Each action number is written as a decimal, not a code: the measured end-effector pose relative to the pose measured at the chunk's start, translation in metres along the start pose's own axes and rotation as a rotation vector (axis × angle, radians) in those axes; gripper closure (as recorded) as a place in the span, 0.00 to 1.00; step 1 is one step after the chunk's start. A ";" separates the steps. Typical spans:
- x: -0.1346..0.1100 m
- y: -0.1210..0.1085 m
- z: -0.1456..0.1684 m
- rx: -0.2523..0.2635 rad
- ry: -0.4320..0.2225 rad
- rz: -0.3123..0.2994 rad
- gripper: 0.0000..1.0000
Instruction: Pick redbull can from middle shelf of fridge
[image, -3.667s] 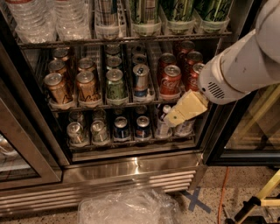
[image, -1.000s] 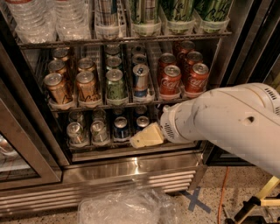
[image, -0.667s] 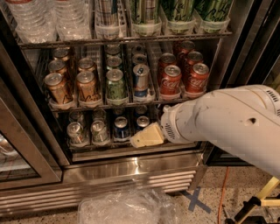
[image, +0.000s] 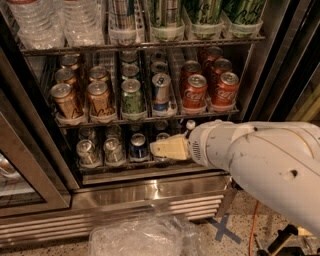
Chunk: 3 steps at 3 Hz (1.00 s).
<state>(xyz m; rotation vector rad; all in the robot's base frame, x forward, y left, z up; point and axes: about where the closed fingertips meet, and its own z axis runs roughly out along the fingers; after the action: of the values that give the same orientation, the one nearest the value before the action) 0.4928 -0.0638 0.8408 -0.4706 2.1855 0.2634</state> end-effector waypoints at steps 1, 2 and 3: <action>-0.023 -0.010 -0.011 0.043 -0.114 0.063 0.00; -0.027 -0.008 -0.010 0.040 -0.123 0.075 0.00; -0.026 -0.008 -0.010 0.040 -0.123 0.075 0.00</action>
Offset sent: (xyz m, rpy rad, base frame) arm 0.0083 -0.0061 0.0207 0.0580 -0.0771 -0.0634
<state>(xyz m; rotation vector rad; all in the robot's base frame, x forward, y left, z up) 0.5036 -0.0686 0.8680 -0.3420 2.0862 0.2815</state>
